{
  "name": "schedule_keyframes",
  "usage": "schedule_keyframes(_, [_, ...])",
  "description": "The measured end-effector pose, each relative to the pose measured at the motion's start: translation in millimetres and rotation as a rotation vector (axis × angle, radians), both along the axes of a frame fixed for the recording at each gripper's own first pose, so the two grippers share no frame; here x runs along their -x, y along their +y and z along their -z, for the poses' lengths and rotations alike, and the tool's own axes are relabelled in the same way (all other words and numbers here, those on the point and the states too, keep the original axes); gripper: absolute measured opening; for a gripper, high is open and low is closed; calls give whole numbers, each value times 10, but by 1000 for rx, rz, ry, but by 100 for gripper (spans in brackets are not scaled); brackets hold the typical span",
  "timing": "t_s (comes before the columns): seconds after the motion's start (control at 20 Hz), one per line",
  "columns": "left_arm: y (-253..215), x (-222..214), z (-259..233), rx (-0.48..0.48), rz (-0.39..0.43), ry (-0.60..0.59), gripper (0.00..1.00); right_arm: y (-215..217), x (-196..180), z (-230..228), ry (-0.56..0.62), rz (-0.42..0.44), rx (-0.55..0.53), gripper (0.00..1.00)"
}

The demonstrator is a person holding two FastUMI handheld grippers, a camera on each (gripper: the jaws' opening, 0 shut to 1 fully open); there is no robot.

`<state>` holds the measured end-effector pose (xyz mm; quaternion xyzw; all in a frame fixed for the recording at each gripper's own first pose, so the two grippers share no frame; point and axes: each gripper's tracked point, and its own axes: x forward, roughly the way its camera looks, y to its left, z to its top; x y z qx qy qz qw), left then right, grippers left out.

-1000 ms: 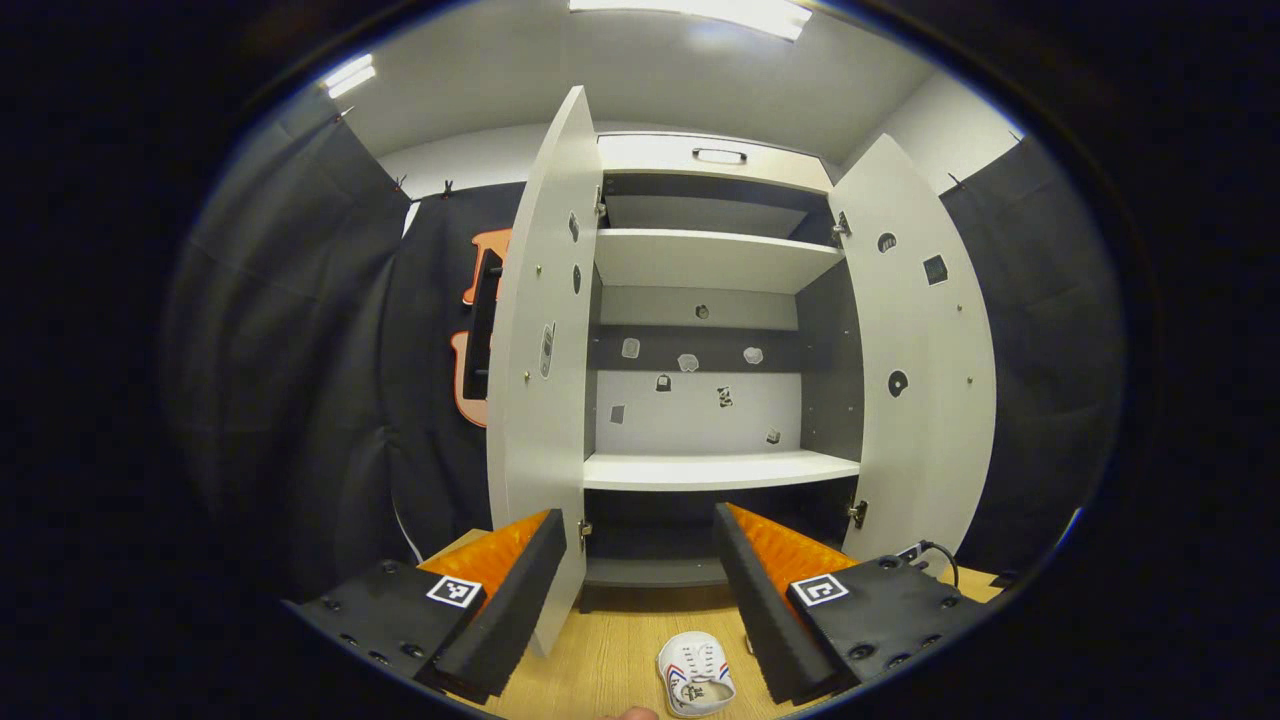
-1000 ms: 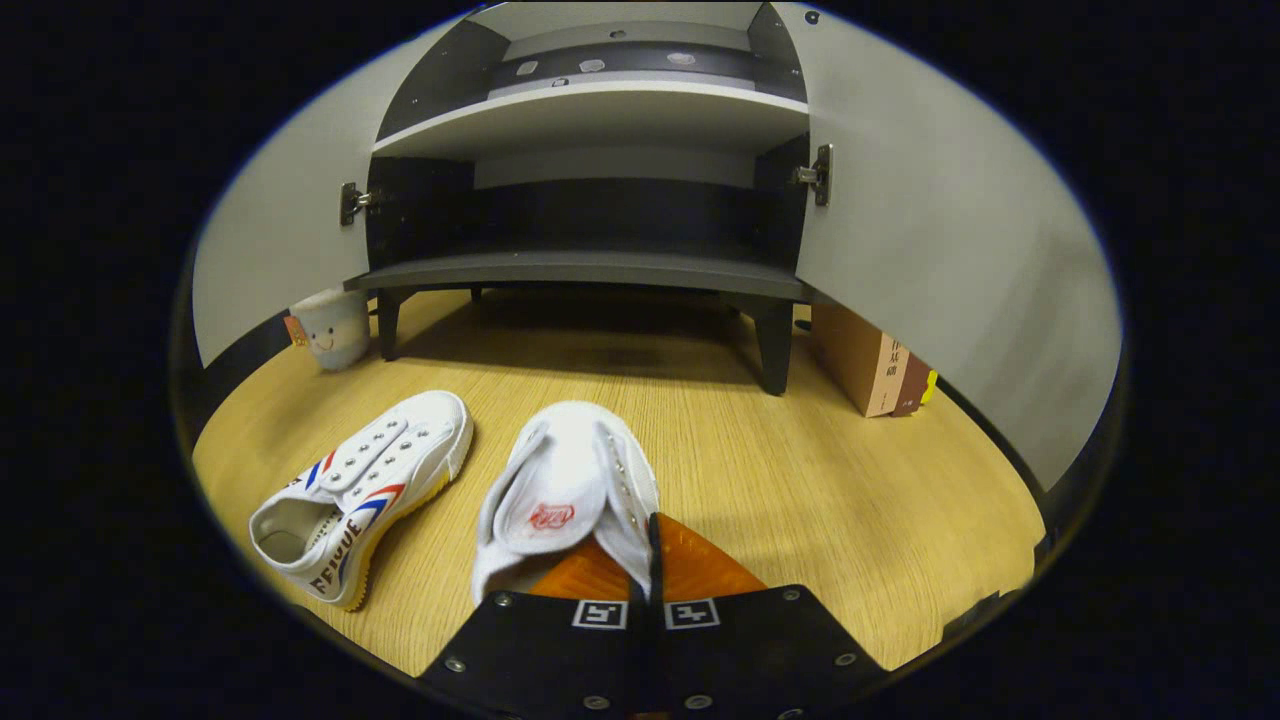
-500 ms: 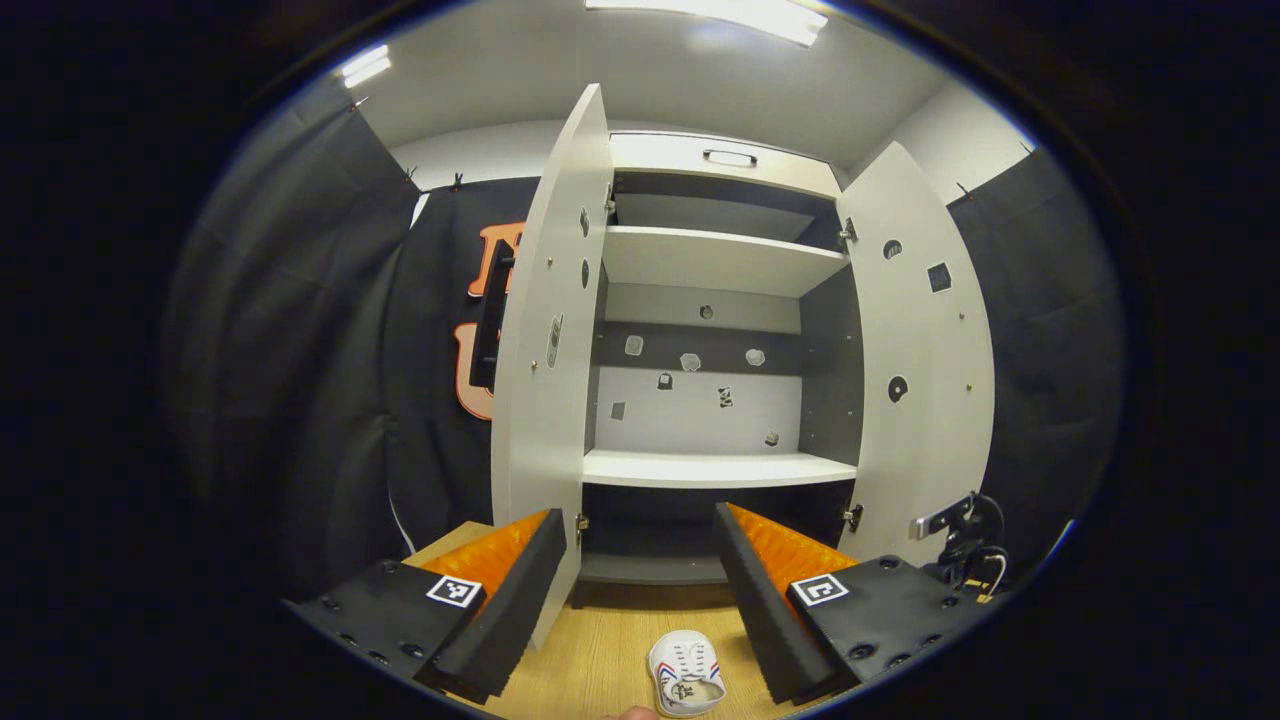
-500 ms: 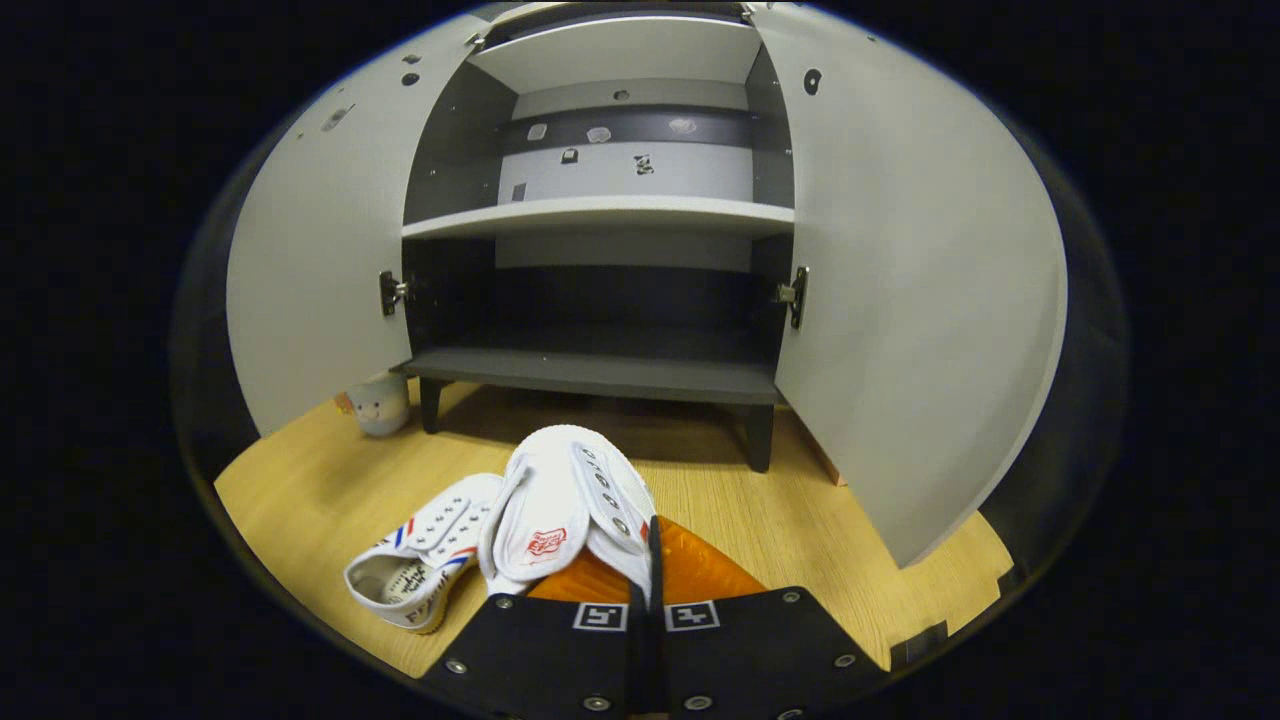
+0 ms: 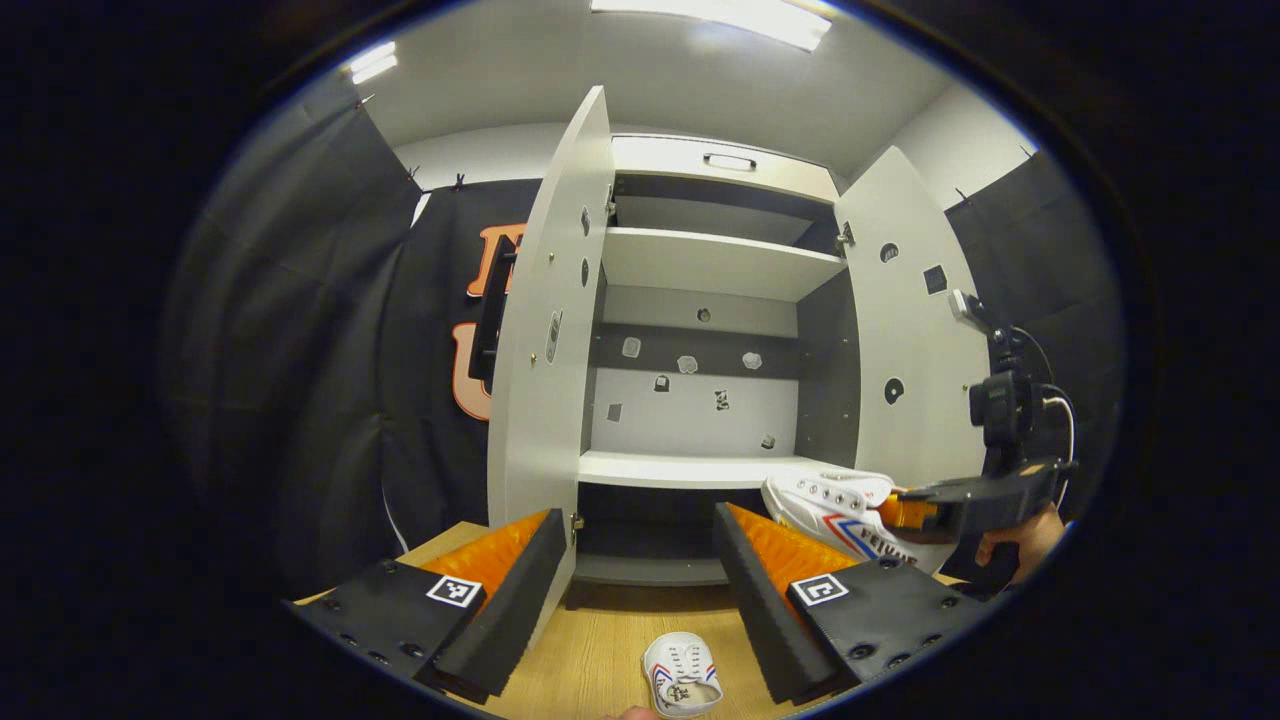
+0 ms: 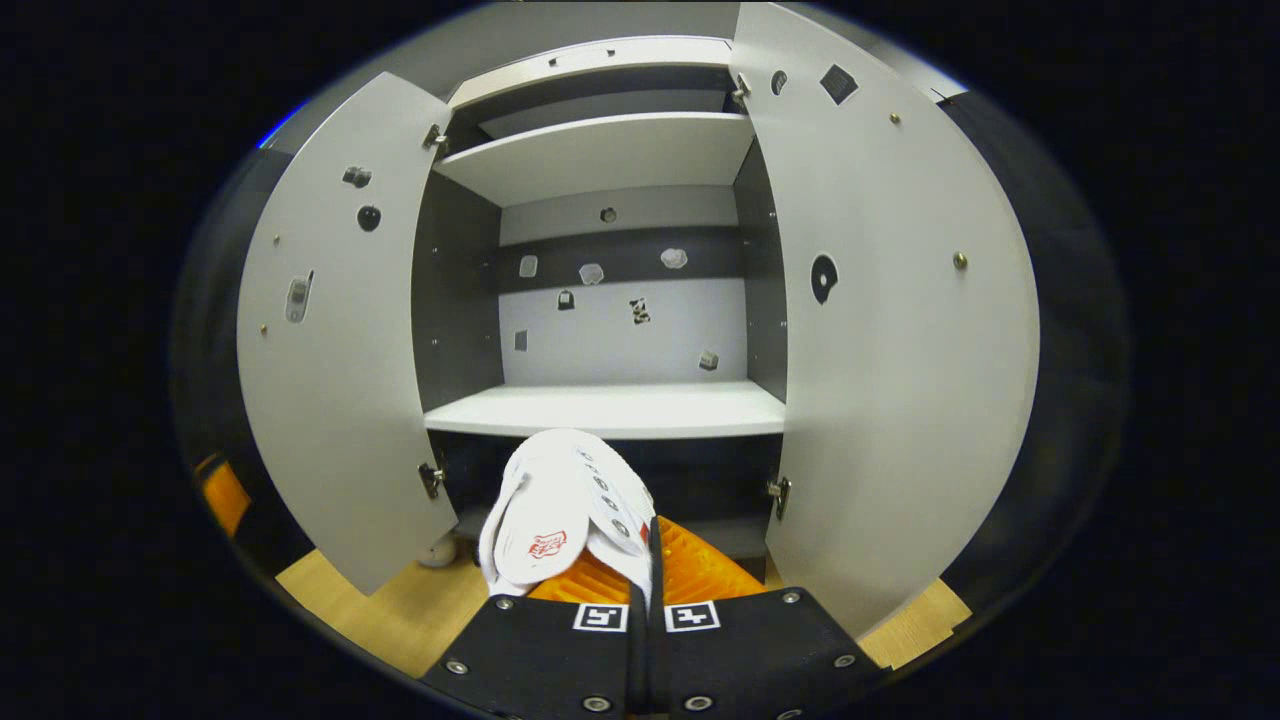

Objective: Grab one shoe with the right hand and put it into the shoe cabinet, grab the other shoe with the left hand and put it into the shoe cabinet; then close the right door with the right hand and the left door with the left hand.

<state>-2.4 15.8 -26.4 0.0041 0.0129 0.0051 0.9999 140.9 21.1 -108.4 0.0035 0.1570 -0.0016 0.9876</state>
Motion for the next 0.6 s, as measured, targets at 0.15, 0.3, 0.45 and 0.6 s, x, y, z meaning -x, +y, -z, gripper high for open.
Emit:
schedule_keyframes(0.15, [26,11,-8,4,2,-4,96,-28,-357,-378,-62,18,39,0])
schedule_keyframes(0.3, [65,39,-17,11,2,-3,97,-18,-754,-657,-83,40,15,0])
schedule_keyframes(0.45, [80,57,0,18,-3,2,97,-97,-1244,-844,-90,83,32,0])
schedule_keyframes(0.6, [115,75,24,28,-11,5,96,-156,-1763,-882,-86,121,53,0])
